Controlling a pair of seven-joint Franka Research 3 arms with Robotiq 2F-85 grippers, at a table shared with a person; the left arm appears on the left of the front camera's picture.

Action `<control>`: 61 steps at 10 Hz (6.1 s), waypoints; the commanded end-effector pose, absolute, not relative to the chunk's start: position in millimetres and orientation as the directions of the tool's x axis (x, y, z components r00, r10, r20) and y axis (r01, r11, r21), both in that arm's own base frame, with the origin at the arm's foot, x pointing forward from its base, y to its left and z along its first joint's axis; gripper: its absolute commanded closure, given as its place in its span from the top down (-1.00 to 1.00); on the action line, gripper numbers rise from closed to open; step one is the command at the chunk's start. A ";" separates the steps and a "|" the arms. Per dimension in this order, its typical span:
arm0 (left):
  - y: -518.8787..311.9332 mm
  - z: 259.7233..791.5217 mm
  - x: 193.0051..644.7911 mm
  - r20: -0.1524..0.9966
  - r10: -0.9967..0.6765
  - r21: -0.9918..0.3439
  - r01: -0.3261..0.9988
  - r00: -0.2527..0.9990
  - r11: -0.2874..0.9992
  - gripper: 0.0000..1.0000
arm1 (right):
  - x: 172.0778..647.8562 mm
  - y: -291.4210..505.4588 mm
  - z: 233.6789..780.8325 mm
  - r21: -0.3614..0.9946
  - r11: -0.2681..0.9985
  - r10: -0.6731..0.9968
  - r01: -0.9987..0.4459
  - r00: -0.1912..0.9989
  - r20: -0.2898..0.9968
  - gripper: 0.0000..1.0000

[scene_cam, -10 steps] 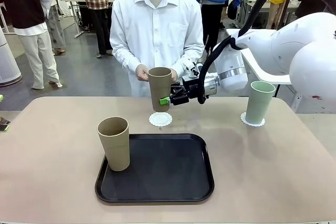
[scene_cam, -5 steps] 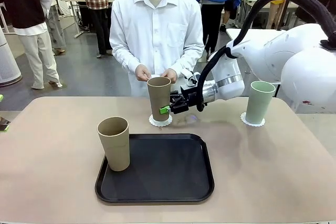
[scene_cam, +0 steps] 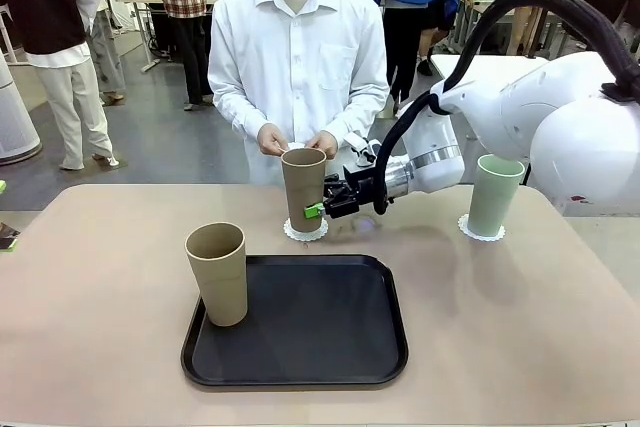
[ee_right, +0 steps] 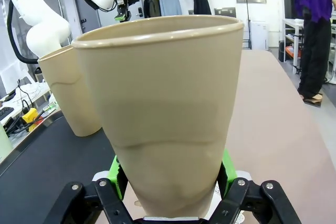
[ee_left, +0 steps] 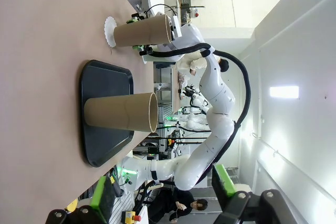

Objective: Place coasters on the table and set cups on them.
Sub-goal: Take one Reusable plastic cup from the Flat Tray and place it on a coaster set by the human.

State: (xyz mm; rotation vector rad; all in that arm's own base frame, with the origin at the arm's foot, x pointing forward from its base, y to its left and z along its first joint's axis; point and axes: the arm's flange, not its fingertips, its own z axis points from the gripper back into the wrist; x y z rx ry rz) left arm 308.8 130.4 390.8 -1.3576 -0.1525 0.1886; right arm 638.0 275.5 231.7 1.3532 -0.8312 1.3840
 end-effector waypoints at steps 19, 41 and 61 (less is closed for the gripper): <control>130.7 392.1 308.4 0.008 0.226 -0.982 -0.035 0.974 0.188 1.00 | 654.9 281.8 229.7 0.153 -0.398 0.245 -0.905 0.056 0.968 1.00; 130.7 392.1 308.4 0.008 0.226 -0.982 -0.035 0.974 0.188 1.00 | 534.0 218.1 461.3 0.076 0.452 0.737 -0.889 0.420 0.530 1.00; 130.7 392.1 308.4 0.008 0.226 -0.982 -0.035 0.974 0.188 1.00 | 454.7 257.4 505.4 0.020 0.554 0.780 -0.832 0.527 0.338 1.00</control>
